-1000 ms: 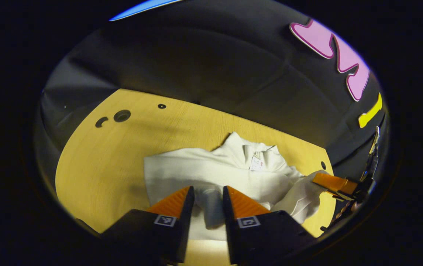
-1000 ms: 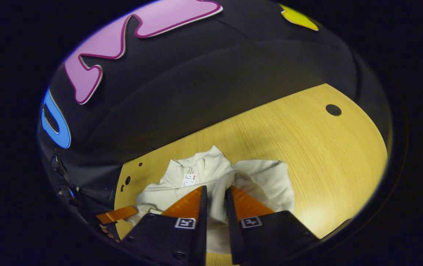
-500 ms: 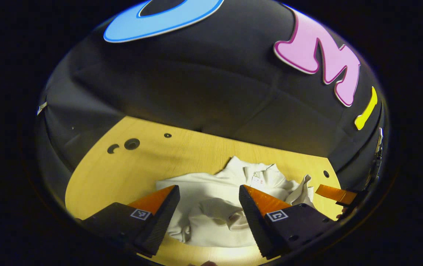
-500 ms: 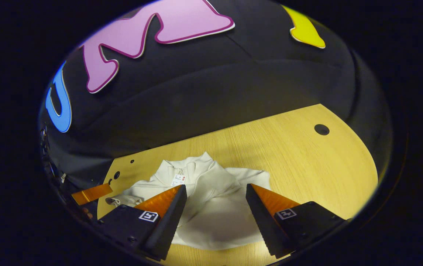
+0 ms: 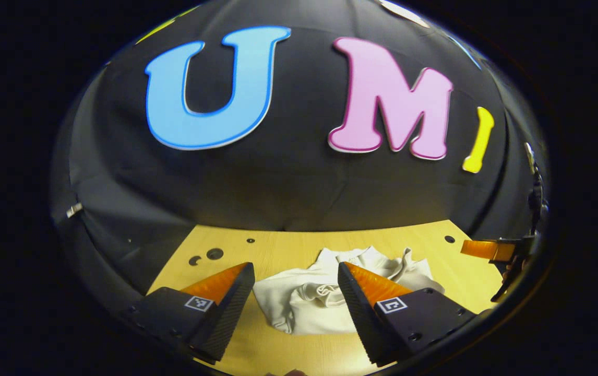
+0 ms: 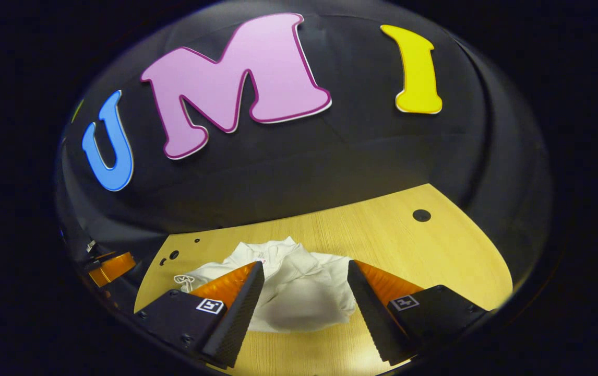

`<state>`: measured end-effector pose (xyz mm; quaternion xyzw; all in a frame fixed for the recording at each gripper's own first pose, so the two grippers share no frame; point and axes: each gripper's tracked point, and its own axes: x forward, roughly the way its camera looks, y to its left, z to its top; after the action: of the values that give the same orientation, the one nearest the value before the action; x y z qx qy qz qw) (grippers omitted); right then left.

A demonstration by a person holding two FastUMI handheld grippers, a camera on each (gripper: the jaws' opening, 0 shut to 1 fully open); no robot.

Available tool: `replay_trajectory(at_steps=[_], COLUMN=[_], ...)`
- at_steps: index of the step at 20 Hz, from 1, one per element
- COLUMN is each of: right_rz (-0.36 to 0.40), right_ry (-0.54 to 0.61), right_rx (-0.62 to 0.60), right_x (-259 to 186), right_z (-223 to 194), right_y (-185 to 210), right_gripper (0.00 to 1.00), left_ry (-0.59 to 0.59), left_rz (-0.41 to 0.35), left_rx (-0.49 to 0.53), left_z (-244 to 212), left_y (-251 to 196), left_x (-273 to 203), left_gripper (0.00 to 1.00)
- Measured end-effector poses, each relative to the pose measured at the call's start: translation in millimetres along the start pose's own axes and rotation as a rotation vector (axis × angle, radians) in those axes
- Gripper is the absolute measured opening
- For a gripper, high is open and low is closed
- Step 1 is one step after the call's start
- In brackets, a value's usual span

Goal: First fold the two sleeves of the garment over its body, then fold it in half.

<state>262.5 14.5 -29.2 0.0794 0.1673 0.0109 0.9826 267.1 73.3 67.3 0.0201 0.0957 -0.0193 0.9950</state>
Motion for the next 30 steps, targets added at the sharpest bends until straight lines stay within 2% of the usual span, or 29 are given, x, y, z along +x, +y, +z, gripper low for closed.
replay_trajectory(at_steps=[3, 8, 12, 16, 20, 23, 26, 30], right_rz=[0.040, 0.083, 0.110, 0.100, 0.097, 0.102, 0.128, 0.151], right_ry=[-0.084, -0.136, -0.184, -0.229, -0.223, -0.178, -0.162, -0.151], right_rx=[-0.086, -0.194, -0.190, -0.154, -0.124, -0.131, -0.126, -0.141], right_x=[-69, -118, -149, -187, -214, -222, -226, -227], right_z=[15, 7, 5, 2, -10, -29, -34, -41], right_y=[19, 43, 56, 54, 50, 48, 55, 61], right_gripper=[0.98, 0.98, 0.98, 0.98, 0.98, 0.98, 0.98, 0.98], left_ry=[-0.118, -0.204, -0.226, -0.247, -0.203, -0.189, -0.175, -0.174], left_rz=[-0.022, -0.015, -0.042, -0.042, -0.037, -0.045, -0.051, -0.020], left_rx=[-0.019, -0.028, -0.029, -0.063, -0.113, -0.142, -0.165, -0.164], left_z=[25, 34, 18, 3, -29, -43, -48, -50], left_y=[-16, -17, -26, -28, -38, -51, -54, -43], left_x=[-67, -125, -161, -194, -211, -219, -222, -222], left_gripper=[0.98, 0.97, 0.98, 0.98, 0.98, 0.98, 0.98, 0.98])
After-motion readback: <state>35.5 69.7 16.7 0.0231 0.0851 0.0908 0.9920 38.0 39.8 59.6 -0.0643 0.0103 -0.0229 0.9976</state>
